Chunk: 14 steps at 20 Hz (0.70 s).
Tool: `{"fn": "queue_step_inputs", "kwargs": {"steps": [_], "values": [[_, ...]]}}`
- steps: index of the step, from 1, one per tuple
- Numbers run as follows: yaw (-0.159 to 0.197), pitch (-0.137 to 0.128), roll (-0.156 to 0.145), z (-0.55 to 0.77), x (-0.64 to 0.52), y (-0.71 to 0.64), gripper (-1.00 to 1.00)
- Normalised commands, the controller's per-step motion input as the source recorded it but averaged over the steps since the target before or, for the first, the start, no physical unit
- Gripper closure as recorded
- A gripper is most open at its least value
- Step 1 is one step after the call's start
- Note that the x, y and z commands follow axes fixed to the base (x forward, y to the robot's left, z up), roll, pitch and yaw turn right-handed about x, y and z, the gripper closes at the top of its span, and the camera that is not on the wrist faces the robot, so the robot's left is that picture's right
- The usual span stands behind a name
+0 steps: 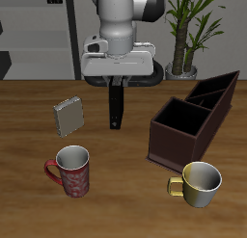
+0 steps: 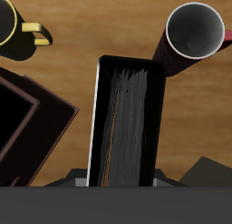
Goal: Place the black book into the left desk caddy's right compartment
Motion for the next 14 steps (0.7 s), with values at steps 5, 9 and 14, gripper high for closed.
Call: {"fn": "queue_step_inputs", "kwargs": {"steps": [5, 9, 14], "values": [[-0.023, -0.045, -0.022, 0.46, -0.30, 0.13, 1.00], [-0.044, -0.032, -0.044, 0.39, -0.19, 0.17, 1.00], [-0.035, -0.008, -0.022, 0.18, -0.07, 0.09, 1.00]]}}
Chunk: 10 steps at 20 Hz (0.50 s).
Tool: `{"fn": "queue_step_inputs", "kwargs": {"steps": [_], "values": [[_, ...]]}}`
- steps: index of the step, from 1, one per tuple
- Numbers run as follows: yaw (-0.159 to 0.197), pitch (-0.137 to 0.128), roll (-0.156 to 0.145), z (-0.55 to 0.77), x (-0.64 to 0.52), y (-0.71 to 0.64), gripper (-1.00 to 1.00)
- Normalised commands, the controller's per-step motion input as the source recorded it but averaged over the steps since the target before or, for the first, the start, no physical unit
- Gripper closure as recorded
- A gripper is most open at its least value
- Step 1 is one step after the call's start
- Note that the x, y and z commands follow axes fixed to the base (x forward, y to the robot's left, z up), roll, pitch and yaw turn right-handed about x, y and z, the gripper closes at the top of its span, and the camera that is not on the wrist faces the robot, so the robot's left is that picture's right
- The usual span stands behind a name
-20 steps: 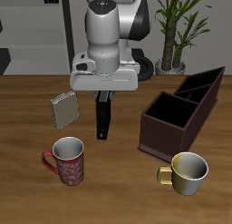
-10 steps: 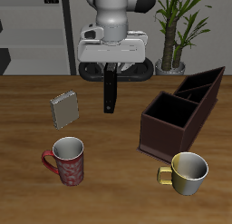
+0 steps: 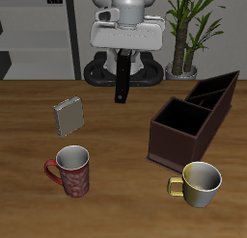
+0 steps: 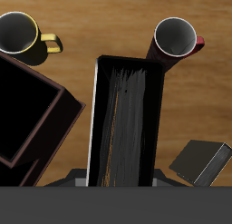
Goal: Place the black book into the left desk caddy's right compartment
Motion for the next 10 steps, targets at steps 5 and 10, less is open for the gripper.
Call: {"fn": "queue_step_inputs", "kwargs": {"steps": [5, 10], "values": [[-0.076, -0.020, -0.035, 0.27, -0.06, 0.19, 1.00], [-0.051, 0.000, -0.033, 0.03, 0.01, 0.27, 1.00]]}}
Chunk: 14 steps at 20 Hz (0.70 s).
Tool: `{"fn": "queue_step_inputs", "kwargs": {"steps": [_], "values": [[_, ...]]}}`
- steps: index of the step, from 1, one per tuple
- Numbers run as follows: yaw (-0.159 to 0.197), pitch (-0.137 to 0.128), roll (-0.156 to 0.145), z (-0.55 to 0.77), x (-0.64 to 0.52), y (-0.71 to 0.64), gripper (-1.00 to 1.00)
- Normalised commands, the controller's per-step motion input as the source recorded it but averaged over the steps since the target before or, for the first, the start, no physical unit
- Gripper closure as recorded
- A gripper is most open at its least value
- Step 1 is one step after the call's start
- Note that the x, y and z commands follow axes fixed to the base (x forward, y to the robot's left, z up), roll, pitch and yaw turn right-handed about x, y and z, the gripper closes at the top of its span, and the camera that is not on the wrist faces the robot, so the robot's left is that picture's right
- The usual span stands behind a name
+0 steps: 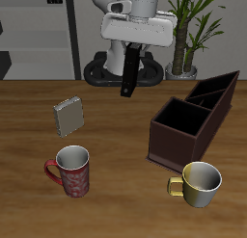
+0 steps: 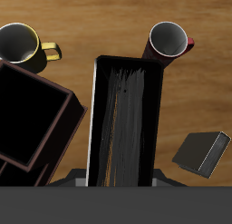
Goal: Place the black book into the left desk caddy's right compartment
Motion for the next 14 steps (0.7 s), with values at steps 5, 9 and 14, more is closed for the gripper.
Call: {"fn": "queue_step_inputs", "kwargs": {"steps": [5, 9, 14], "values": [[-0.029, 0.017, 0.045, -0.02, -0.07, 0.42, 1.00], [-0.012, -0.015, 0.009, 0.06, -0.03, 0.27, 1.00], [-0.024, -0.023, 0.017, 0.20, 0.04, 0.29, 1.00]]}}
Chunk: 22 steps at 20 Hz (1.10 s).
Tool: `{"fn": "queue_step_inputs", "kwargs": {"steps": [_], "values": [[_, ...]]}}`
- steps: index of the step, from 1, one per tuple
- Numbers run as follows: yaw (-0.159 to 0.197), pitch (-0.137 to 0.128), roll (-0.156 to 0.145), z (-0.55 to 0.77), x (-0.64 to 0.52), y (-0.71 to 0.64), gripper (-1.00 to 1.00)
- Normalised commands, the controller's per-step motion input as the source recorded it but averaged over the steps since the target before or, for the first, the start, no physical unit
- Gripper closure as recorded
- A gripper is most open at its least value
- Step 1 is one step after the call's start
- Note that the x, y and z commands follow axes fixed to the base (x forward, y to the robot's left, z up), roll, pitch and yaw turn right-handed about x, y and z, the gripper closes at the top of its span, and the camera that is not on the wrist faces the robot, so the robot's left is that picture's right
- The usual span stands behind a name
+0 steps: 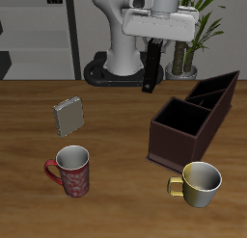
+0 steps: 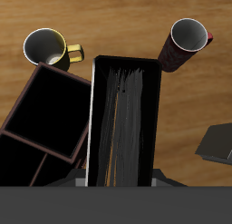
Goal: Place the black book into the left desk caddy's right compartment
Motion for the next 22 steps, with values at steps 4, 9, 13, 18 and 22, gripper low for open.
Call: {"fn": "queue_step_inputs", "kwargs": {"steps": [4, 9, 13, 18, 22], "values": [[-0.085, -0.010, -0.047, 0.14, 0.11, 0.15, 1.00], [-0.035, 0.014, 0.011, 0.06, 0.16, 0.29, 1.00], [-0.045, -0.002, 0.028, 0.04, 0.04, 0.27, 1.00], [-0.012, 0.004, 0.057, 0.00, 0.02, 0.47, 1.00], [-0.037, -0.018, 0.027, 0.11, 0.12, 0.20, 1.00]]}}
